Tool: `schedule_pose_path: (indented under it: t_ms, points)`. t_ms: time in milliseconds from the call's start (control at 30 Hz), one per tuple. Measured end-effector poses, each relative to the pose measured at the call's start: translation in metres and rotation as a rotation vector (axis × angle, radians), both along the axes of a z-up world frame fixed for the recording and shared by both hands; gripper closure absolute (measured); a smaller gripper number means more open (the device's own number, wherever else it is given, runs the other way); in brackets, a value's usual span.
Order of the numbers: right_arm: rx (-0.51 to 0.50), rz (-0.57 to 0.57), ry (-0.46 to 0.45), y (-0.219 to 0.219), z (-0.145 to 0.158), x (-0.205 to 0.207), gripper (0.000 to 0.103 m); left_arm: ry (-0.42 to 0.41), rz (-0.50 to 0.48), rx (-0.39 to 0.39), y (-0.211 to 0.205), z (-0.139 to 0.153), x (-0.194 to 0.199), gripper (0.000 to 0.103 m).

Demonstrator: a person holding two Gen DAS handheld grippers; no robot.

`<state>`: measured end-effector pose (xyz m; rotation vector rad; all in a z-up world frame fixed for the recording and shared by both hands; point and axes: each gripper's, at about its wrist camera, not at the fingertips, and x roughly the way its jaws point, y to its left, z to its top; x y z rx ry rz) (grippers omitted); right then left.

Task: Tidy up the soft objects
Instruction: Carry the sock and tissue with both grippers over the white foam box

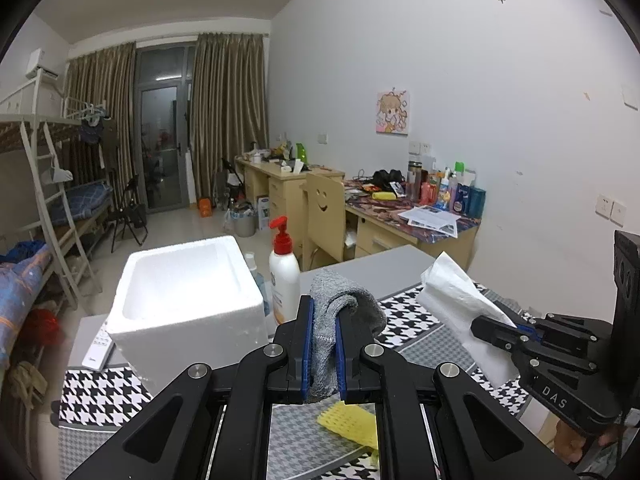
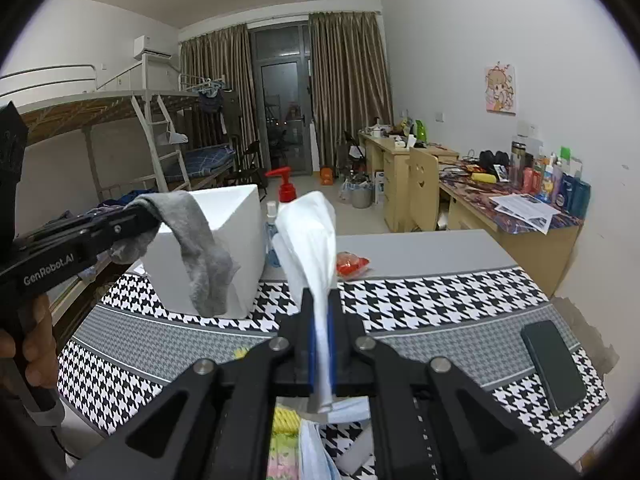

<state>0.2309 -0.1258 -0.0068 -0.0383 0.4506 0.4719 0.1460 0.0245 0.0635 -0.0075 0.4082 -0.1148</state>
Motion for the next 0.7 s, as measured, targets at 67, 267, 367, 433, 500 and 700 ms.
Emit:
schedule_pose_path:
  t_ms: [67, 267, 367, 433, 500, 700]
  points:
    - [-0.001, 0.006, -0.004, 0.004, 0.002, 0.001, 0.096, -0.008, 0.005, -0.003, 0.002, 0.002, 0.001, 0.093]
    - [0.004, 0.014, -0.011, 0.011, 0.008, 0.008, 0.096, -0.026, 0.024, 0.004, 0.006, 0.010, 0.007, 0.093]
    - [0.001, 0.017, -0.012, 0.016, 0.009, 0.011, 0.096, -0.033, 0.037, 0.005, 0.009, 0.011, 0.009, 0.093]
    - [-0.006, 0.021, -0.015, 0.019, 0.010, 0.013, 0.096, -0.039, 0.051, 0.008, 0.012, 0.014, 0.011, 0.093]
    - [-0.006, 0.033, -0.011, 0.023, 0.012, 0.016, 0.096, -0.047, 0.058, 0.013, 0.013, 0.016, 0.013, 0.093]
    - [-0.003, 0.050, -0.026, 0.033, 0.022, 0.020, 0.096, -0.056, 0.085, 0.019, 0.021, 0.021, 0.023, 0.093]
